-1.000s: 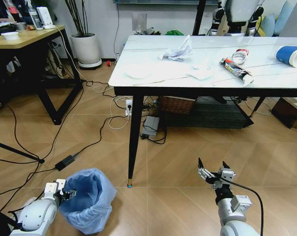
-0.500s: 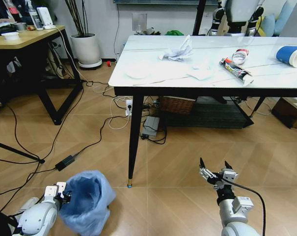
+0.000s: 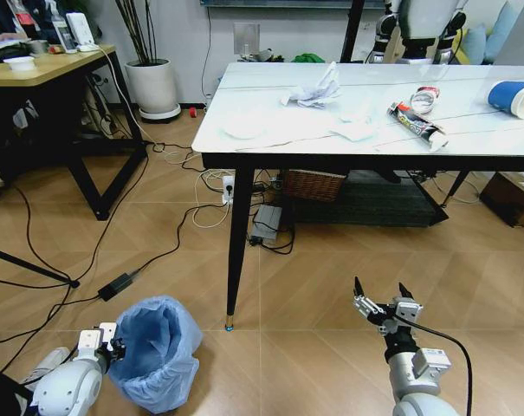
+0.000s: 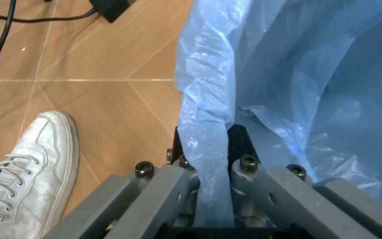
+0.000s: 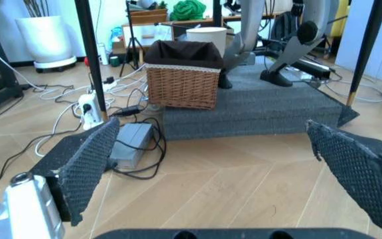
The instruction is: Pick up the trash bin and place the trash from the table into it.
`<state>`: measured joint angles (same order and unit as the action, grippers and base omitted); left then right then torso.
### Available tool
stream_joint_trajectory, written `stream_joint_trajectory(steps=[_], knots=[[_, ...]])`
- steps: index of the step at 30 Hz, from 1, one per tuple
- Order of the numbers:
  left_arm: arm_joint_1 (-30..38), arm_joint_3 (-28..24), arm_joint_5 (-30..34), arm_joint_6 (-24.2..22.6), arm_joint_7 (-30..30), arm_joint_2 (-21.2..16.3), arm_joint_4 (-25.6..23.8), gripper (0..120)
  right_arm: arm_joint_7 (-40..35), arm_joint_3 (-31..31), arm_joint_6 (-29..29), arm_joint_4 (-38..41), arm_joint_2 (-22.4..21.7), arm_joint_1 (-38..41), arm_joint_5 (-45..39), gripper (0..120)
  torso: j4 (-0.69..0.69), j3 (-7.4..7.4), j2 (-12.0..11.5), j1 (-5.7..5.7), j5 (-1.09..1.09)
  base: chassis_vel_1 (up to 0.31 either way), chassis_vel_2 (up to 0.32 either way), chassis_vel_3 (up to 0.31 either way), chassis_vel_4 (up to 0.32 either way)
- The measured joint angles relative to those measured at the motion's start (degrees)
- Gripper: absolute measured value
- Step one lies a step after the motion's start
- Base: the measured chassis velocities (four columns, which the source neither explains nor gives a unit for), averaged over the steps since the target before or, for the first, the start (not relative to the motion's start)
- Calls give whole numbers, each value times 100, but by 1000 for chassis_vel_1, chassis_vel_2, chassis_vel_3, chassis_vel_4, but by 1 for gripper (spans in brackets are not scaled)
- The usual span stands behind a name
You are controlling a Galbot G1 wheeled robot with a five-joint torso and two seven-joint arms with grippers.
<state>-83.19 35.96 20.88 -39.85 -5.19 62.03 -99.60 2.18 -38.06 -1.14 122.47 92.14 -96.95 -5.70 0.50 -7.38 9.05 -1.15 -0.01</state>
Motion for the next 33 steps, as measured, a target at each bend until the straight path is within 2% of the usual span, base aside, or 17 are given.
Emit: stream_joint_trajectory(steps=[3,6,10,17,19,23,26,31,33], knots=[[-71,-1,163,-52,-104,-1,-185,0,-45,-7,-2,47,0,-11,36,100,0,0,0,0,-1,0,0,0,0],[-187,8,807,-227,-585,-17,-605,0,-101,-34,-23,225,0,-44,110,100,0,-1,0,-1,-3,0,0,0,0],[-305,81,1096,-246,-728,-24,-949,0,-149,-61,-55,379,0,-86,108,100,0,-1,0,-1,-2,0,0,0,0],[-552,285,1281,-247,-738,-22,-1396,0,-240,-76,-128,626,0,-184,10,100,-1,-1,0,-1,1,0,0,0,0],[-693,355,1392,-247,-790,-22,-1666,0,-326,-78,-220,785,0,-212,-93,100,-1,0,0,0,2,0,0,0,0],[-849,405,1511,-245,-964,3,-1991,0,-463,-83,-392,1039,-6,-288,-245,100,-1,0,0,0,3,0,0,0,0],[-1016,401,1782,-240,-1388,73,-2488,0,-650,-25,-771,1547,-79,-433,-677,100,0,0,1,0,2,0,0,0,0],[-1146,398,1723,-239,-1455,106,-2837,0,-699,-20,-904,1858,-142,-485,-790,100,0,0,1,0,1,0,0,0,0],[-1262,398,1630,-237,-1483,122,-3141,0,-728,-26,-957,2074,-194,-555,-832,100,0,0,1,0,1,0,0,0,0]])
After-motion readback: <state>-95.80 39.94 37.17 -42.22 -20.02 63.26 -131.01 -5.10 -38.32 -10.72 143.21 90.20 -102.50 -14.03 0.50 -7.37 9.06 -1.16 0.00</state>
